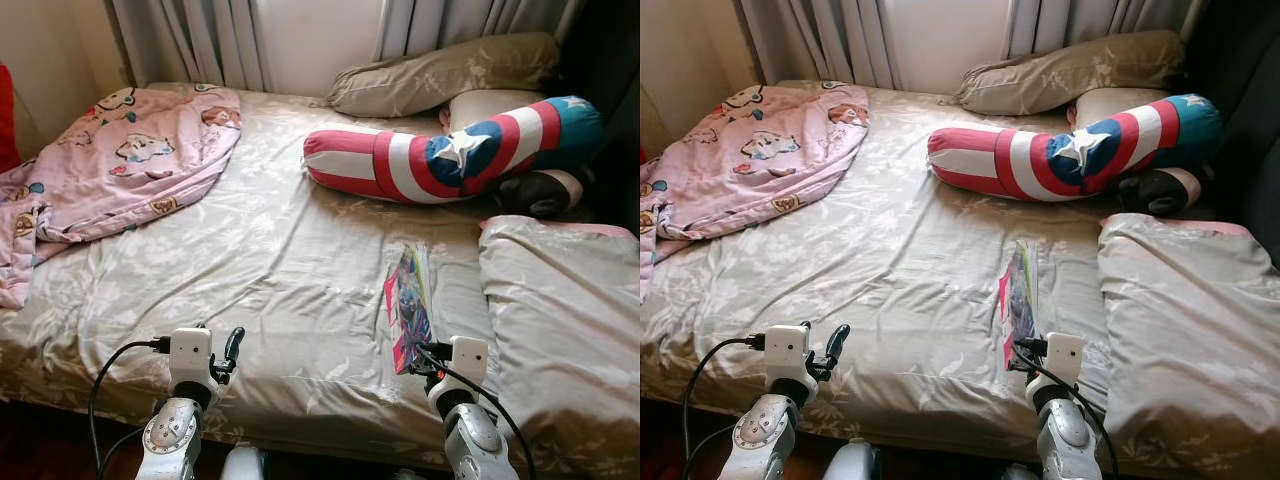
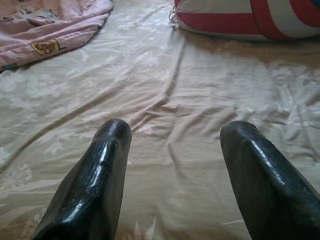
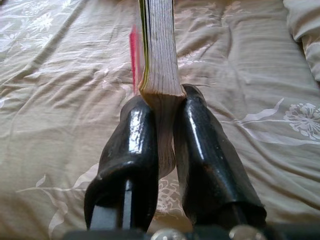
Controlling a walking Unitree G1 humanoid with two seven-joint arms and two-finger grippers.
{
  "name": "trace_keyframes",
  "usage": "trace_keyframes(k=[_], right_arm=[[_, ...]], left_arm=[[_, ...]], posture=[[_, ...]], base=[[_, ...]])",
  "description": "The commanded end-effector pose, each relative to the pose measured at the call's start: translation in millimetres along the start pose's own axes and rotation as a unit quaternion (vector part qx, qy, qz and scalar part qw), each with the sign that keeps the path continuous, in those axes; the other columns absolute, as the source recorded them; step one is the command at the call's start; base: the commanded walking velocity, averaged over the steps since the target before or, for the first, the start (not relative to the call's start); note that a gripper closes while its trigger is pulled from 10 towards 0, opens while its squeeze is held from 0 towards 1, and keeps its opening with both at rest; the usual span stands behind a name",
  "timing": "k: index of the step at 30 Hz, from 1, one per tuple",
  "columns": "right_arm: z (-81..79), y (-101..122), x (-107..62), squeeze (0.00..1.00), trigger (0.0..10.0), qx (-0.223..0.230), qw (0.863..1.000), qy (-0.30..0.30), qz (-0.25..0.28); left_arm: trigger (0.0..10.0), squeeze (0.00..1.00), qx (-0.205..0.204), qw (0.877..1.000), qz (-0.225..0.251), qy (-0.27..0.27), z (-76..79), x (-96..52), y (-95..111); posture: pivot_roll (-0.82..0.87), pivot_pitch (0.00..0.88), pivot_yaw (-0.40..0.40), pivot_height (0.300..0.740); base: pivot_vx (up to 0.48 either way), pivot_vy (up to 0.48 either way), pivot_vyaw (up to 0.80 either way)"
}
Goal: Clean up the room
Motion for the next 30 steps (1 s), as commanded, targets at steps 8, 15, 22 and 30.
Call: trace_keyframes(k=[8,15,22,30], right_arm=[[-7.3,4.2,3.5,0.00,10.0,-0.001,1.000,0.021,0.007],[-9.3,3.2,4.2,0.00,10.0,0.001,1.000,0.026,0.004],[-10.4,6.6,9.8,0.00,10.0,0.013,1.000,0.023,0.003],[-12.2,18.4,20.9,0.00,10.0,0.071,0.997,0.004,0.013]], left_arm=[[10.0,0.00,-0.005,1.000,0.002,-0.005,0.7,0.9,2.9],[10.0,0.00,-0.004,1.000,0.003,-0.006,0.2,0.3,3.3],[10.0,0.00,0.002,1.000,0.008,-0.015,2.6,-0.1,5.7],[10.0,0.00,0.007,1.000,0.007,-0.022,-1.9,-2.9,5.2]], posture=[[0.08,0.042,-0.042,0.661],[0.08,0.049,-0.041,0.661],[0.08,0.061,-0.039,0.661],[0.11,0.083,-0.028,0.661]], base=[[0.253,0.000,0.00],[0.298,0.000,0.00],[0.139,0.000,0.00],[0.000,0.000,0.00]])
Point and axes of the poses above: a point about 5 cm out from each wrist's last joint towards the gripper, its own x axis pointing out of the wrist towards the gripper, its own y axis along the axis of the wrist's last joint, z = x × y, the point moved 2 cm from there along x, pointing out of the wrist towards the gripper, and after that the axes turned 12 degrees about x, right-handed, at the moved point
